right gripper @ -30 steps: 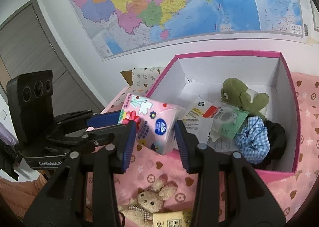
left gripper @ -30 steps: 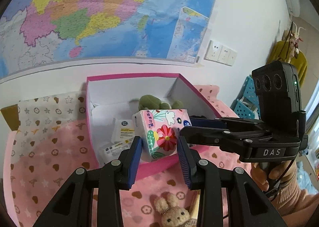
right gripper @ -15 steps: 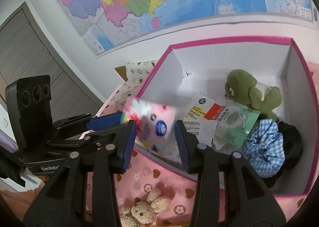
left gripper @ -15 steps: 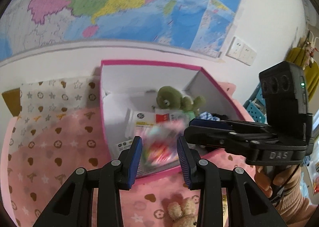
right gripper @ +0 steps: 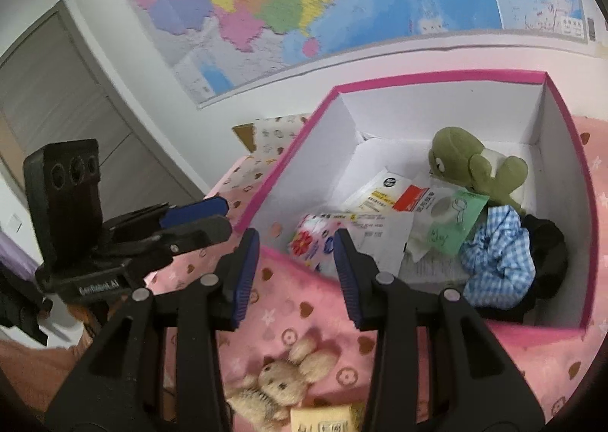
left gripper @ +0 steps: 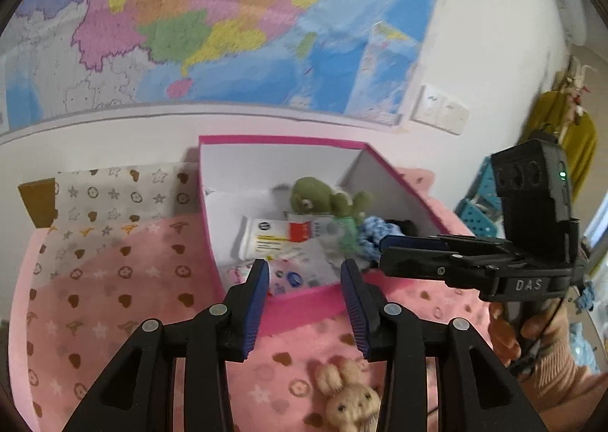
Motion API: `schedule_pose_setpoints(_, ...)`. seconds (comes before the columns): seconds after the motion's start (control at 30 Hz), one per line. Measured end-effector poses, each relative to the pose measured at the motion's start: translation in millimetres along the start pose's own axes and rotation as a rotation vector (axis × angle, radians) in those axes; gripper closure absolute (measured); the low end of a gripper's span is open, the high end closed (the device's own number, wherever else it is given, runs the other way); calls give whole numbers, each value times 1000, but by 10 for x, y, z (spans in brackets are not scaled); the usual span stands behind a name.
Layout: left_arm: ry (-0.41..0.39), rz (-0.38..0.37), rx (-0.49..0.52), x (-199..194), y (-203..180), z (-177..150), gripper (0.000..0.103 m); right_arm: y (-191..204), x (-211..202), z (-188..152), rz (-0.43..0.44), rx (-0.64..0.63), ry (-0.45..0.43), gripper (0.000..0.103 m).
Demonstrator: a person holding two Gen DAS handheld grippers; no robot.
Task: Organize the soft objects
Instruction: 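Move the right gripper down toward the beige teddy bear on the bed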
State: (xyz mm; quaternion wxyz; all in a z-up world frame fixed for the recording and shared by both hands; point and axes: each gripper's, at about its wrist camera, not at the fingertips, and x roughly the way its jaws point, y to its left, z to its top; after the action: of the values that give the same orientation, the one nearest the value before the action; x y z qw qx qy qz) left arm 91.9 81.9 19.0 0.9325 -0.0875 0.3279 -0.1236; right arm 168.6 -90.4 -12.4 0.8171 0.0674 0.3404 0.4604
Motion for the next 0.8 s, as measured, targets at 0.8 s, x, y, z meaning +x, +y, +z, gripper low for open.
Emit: schedule_pose_setpoints(0.8, 313, -183, -143, 138, -255, -1343, 54, -169, 201, -808, -29, 46, 185, 60)
